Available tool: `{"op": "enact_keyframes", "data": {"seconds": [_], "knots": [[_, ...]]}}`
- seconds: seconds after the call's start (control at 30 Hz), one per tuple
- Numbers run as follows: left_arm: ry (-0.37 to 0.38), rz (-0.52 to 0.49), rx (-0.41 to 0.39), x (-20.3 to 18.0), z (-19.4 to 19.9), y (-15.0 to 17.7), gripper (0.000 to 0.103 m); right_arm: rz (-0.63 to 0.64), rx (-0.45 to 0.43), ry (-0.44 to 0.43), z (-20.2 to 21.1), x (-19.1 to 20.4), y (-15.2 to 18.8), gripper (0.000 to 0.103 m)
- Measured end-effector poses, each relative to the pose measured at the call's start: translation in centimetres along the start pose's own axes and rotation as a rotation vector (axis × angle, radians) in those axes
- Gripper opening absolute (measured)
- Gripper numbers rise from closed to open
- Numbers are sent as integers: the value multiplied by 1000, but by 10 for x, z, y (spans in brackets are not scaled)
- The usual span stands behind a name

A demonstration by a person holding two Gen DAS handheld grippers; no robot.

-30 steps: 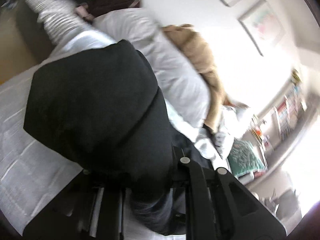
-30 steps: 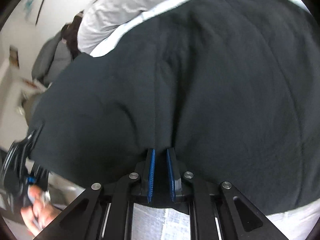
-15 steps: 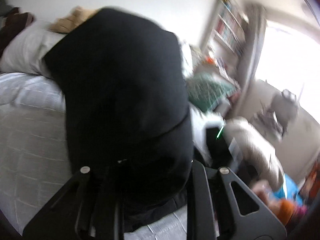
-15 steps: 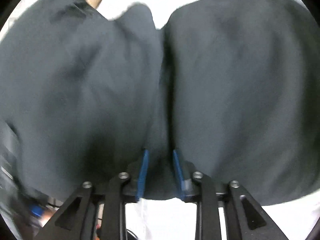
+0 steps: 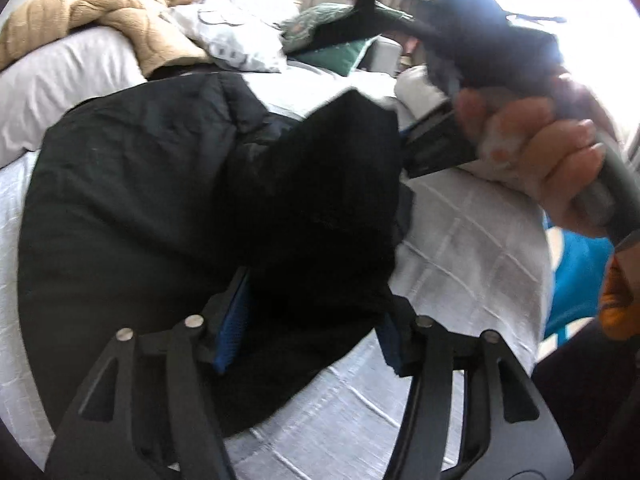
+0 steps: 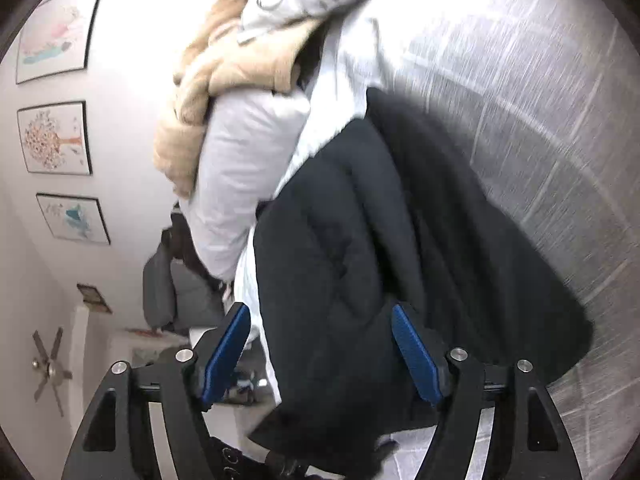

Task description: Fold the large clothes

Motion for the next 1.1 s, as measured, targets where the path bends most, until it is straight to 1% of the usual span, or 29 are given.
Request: {"op": "enact_keyframes", "data": {"seconds": [0.07,0.1,0.17,0.2,0.23,0.27,0.3,0.33,0.37,0.43,0.5,0.57,0.63,0.7,0.73,0.77,0.83,0.87,0.9,0.93,0.97,1.0,1.03,1.1], "knots": [[66,12,13,0,8,-2,58,29,41,52,-10,0,-3,76],[115,24,23,1,16,-3,58,46,57,78,-17,-4,-3,76],[178,35,35,8,27,-5,58,98,83,143,-33,-2,0,76],[201,40,35,12,35,-5,58,113,89,168,-42,-4,0,69],[204,48,30,16,44,-4,58,120,96,182,-50,-5,1,62],[200,69,22,25,55,-4,58,131,106,194,-54,-5,2,49],[197,90,15,32,62,-3,58,142,107,194,-58,-5,3,38],[188,120,4,41,71,-2,58,153,106,197,-56,-5,7,34],[181,148,-10,48,77,0,58,181,100,209,-59,-2,8,27],[163,216,-57,58,94,5,58,220,81,230,-54,2,10,22],[129,283,-101,84,102,4,58,254,60,229,-46,15,10,19],[89,340,-130,103,111,7,58,305,18,193,-33,37,6,18],[59,389,-152,109,105,10,58,367,-36,150,-9,63,5,17],[55,420,-162,110,97,9,58,419,-87,147,7,78,3,17],[67,447,-182,108,92,8,58,438,-114,155,14,82,1,17],[62,452,-175,107,85,7,58,443,-140,168,20,83,-3,17],[33,461,-144,107,70,5,58,423,-166,198,31,70,-12,17],[20,465,-115,105,60,6,58,413,-171,240,31,59,-18,18],[15,472,-72,105,46,8,60,413,-171,305,27,46,-23,21],[21,487,-51,106,34,9,69,410,-159,361,25,34,-26,24],[32,518,-47,107,25,13,73,385,-133,414,19,15,-30,29],[37,536,-53,109,22,17,81,351,-105,450,12,-3,-33,36],[41,558,-54,111,19,17,86,313,-79,458,5,-19,-34,38],[55,616,-49,121,14,16,91,264,-68,415,6,-31,-36,41]]}}
Point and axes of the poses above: each gripper's, at about its wrist camera, not at the fingertips, and z roughly against the way its jaws point, x to its left, y to its underside, the point moved 1 cm from there along -z, roughly the way its jaws point, and after that the axes turned 2 degrees about -x, right-handed, at the moved point
